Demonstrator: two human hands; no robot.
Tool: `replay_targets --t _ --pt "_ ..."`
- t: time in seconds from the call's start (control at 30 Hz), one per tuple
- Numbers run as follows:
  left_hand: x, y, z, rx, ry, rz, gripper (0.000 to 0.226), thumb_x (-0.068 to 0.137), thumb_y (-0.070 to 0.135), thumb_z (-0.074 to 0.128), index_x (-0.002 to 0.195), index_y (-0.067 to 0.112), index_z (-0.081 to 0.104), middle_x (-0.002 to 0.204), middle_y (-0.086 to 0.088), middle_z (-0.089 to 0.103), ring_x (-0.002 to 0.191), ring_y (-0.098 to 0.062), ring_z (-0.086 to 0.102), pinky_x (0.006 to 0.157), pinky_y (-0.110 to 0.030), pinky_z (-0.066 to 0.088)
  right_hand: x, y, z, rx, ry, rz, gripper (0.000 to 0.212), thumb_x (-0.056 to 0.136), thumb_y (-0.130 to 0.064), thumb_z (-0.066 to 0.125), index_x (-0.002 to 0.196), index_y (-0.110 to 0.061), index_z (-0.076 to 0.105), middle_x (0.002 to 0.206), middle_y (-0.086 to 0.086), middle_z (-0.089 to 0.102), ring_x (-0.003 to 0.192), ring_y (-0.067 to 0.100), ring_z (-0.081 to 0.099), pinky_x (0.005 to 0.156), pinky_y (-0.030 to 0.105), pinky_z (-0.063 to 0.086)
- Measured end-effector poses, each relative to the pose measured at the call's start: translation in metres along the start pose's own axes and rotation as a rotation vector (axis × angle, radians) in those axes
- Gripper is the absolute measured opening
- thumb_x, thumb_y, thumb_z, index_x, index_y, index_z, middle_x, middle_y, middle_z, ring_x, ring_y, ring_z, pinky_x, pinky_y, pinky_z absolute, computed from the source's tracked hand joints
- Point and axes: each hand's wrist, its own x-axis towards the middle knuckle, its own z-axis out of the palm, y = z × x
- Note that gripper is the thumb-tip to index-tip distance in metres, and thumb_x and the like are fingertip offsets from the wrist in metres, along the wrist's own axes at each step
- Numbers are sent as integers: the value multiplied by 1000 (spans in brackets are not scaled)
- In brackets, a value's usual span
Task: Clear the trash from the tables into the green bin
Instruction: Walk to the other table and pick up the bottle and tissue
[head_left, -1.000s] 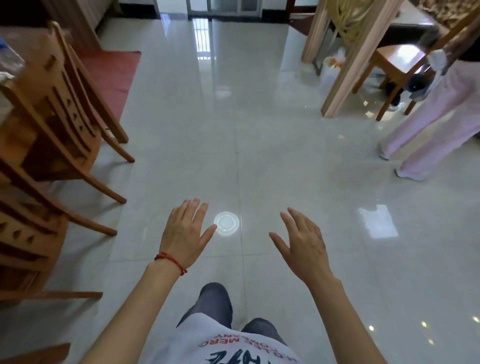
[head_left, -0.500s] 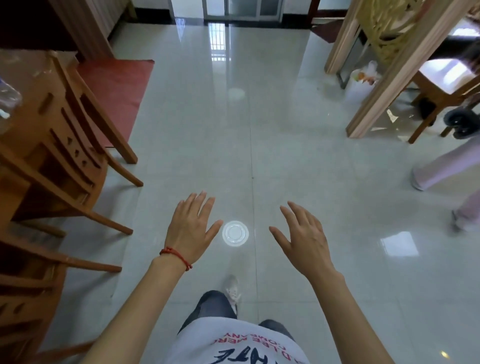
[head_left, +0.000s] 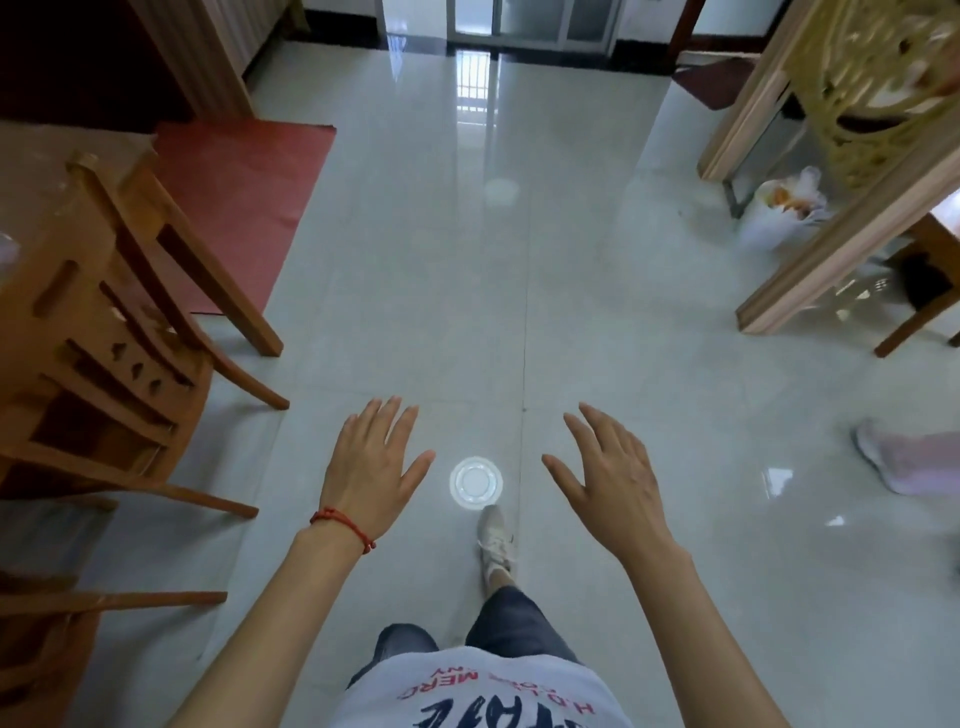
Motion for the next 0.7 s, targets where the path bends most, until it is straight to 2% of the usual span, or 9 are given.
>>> replay_targets --t 0.37,0.7 --pt "148 -14 -35 -14 21 -141 76 93 54 8 118 3 58 119 -20 62 111 -38 58 90 -52 44 201 22 -11 -4 -40 -140 60 87 -51 33 121 -6 56 128 17 56 115 35 56 94 47 43" --pt "237 -57 -62 -47 62 -242 79 92 57 7 121 2 56 124 -21 58 115 -40 55 94 -53 42 318 -4 -5 -10 -73 -227 59 87 -51 34 120 -7 57 127 16 58 114 34 56 94 47 43"
